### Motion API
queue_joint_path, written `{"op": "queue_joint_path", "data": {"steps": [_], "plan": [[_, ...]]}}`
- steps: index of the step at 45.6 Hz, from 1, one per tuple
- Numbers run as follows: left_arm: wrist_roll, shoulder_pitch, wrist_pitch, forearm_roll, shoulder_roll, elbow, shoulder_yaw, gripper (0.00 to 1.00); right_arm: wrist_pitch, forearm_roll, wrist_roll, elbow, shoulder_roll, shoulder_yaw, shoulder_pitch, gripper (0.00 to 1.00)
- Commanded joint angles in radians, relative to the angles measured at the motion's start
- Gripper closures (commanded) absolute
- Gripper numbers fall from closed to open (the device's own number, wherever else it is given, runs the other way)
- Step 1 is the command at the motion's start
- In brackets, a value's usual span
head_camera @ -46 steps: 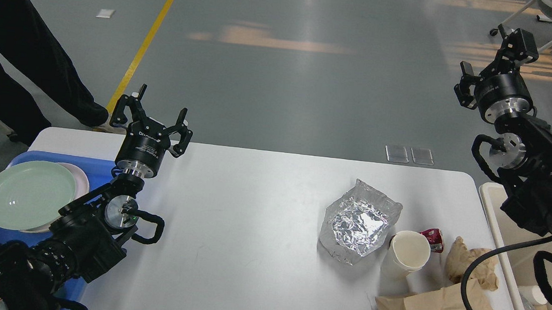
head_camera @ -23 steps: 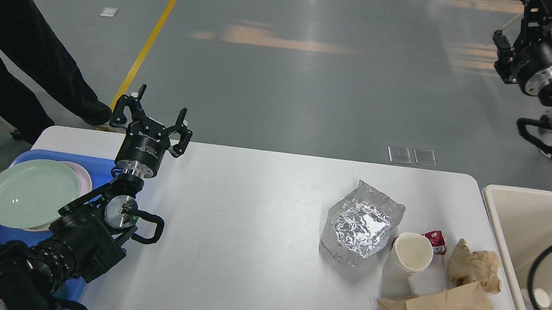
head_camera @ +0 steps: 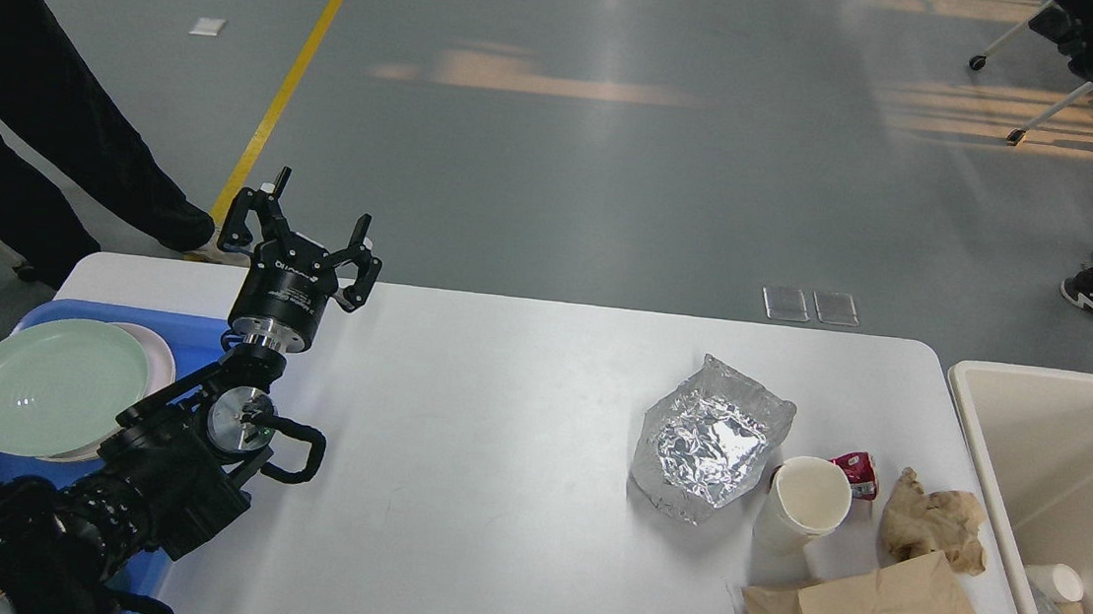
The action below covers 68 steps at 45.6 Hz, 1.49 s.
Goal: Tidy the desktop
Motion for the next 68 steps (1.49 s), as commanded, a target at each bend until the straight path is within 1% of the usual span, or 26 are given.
{"op": "queue_joint_path", "data": {"steps": [1,4,9,14,16,21,27,32,37,38,43,55,65,68], "plan": [[0.0,0.0,0.0,0.0,0.0,0.0,0.0,0.04,0.007,-0.014,0.001,0.102,0.033,-0.265,0.14,0.0],[0.0,0.0,0.0,0.002,0.0,0.0,0.0,0.04,0.037,-0.029,0.002,0.129,0.072,-0.401,0.209,0.0],[0.0,0.0,0.0,0.002,0.0,0.0,0.0,0.04,0.141,-0.095,0.003,0.168,0.154,-0.587,0.289,0.0],[0.0,0.0,0.002,0.0,0.0,0.0,0.0,0.04,0.247,-0.138,0.002,0.214,0.233,-0.682,0.315,0.0],[0.0,0.0,0.0,0.0,0.0,0.0,0.0,0.04,0.274,-0.155,0.002,0.223,0.266,-0.713,0.321,0.0],[0.0,0.0,0.0,0.002,0.0,0.0,0.0,0.04,0.302,-0.201,0.002,0.234,0.355,-0.782,0.355,0.0],[0.0,0.0,0.0,0.0,0.0,0.0,0.0,0.04,0.307,-0.281,0.0,0.238,0.44,-0.811,0.397,0.0],[0.0,0.0,0.0,0.002,0.0,0.0,0.0,0.04,0.337,-0.345,0.0,0.257,0.501,-0.824,0.407,0.0],[0.0,0.0,0.002,0.0,0.0,0.0,0.0,0.04,0.366,-0.35,-0.006,0.313,0.532,-0.825,0.414,0.0],[0.0,0.0,0.0,0.0,0.0,0.0,0.0,0.04,0.388,-0.35,-0.006,0.35,0.538,-0.825,0.414,0.0],[0.0,0.0,0.0,0.002,0.0,0.0,0.0,0.04,0.455,-0.342,-0.006,0.407,0.546,-0.816,0.433,0.0],[0.0,0.0,0.002,0.0,0.0,0.0,0.0,0.04,0.606,-0.335,-0.006,0.387,0.541,-0.75,0.406,0.0],[0.0,0.0,0.0,0.0,0.0,0.0,0.0,0.04,0.61,-0.336,-0.008,0.39,0.538,-0.722,0.391,0.0],[0.0,0.0,0.0,0.002,0.0,0.0,0.0,0.04,0.61,-0.335,-0.008,0.392,0.544,-0.722,0.357,0.0]]}}
